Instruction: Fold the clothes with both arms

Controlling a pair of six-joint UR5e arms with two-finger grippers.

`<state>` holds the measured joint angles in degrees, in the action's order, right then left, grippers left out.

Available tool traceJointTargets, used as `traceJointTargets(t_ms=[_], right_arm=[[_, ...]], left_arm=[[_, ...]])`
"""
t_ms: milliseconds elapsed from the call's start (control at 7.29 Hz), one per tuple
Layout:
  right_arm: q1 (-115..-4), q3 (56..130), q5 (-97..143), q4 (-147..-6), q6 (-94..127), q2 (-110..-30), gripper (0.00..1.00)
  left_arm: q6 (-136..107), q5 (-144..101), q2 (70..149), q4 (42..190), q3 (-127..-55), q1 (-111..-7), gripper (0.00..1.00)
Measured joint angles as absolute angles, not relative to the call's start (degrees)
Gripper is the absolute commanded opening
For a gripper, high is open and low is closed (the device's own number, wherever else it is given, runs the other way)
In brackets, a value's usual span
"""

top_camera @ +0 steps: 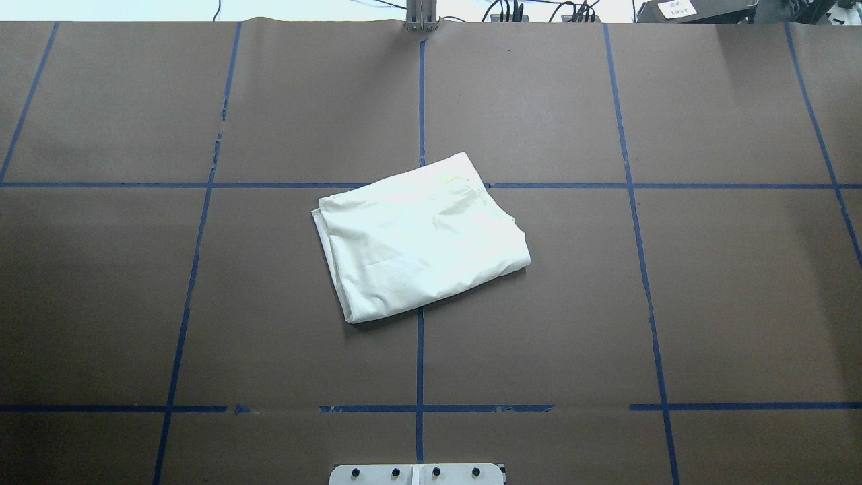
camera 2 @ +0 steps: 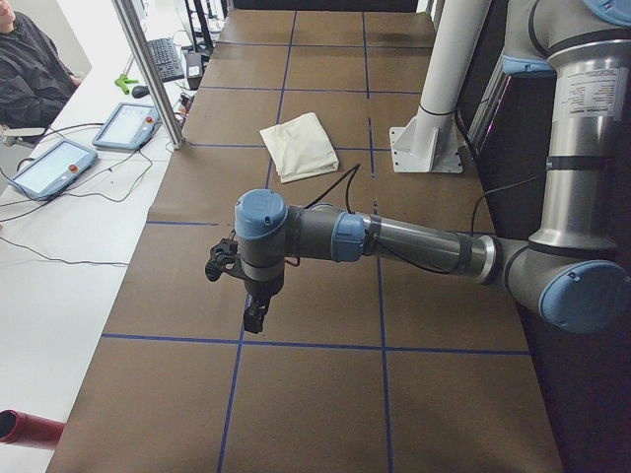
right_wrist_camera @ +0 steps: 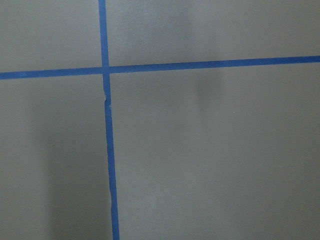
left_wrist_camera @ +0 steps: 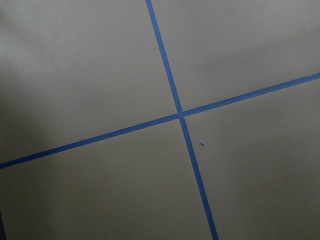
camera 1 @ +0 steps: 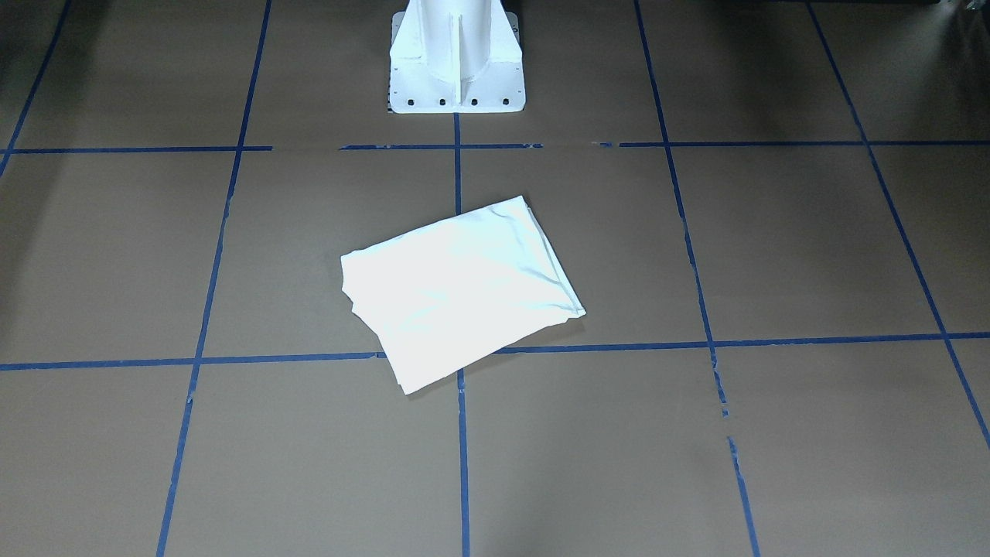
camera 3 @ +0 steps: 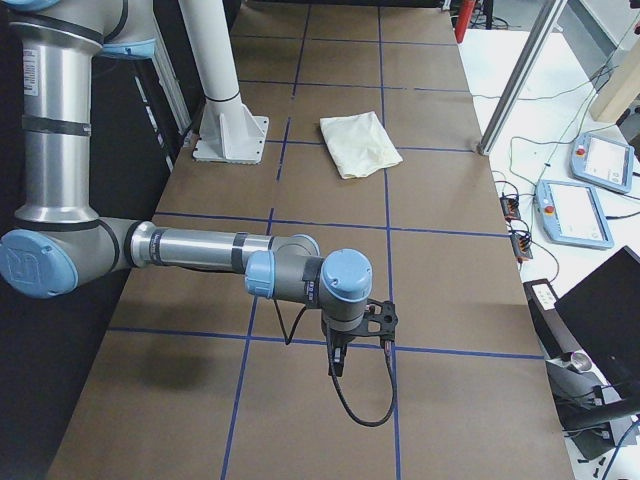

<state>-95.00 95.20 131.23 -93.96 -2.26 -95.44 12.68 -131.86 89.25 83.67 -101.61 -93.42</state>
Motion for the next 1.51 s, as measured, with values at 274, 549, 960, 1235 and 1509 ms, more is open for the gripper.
traceJointTargets(t_ms=[274,549,960,1235,1509], right_arm=[[-95.0,95.3,131.2,-94.2,-2.2,-95.4,1.0],[-95.0,95.4,131.2,-94.1,-2.2,-95.4,1.0],[-94.9,95.4,131.1,-93.9,-2.2,-95.3,1.0],[-94.9,95.4,131.1,-93.8,-2.3,-95.3,1.0],[-94.9,95.4,131.1,-93.7,-2.3,-95.4,1.0]], left_arm=[[12.2,-132.8,87.7,85.4,-101.5,-93.4,1.0],[12.0,-134.9,86.4,87.1,-101.3,-93.4,1.0],[12.0,-135.1,85.3,87.6,-100.8,-93.2,1.0],[12.0,-135.0,85.0,87.7,-100.6,-93.1,1.0],[11.8,-135.0,84.9,87.7,-100.6,-93.1,1.0]])
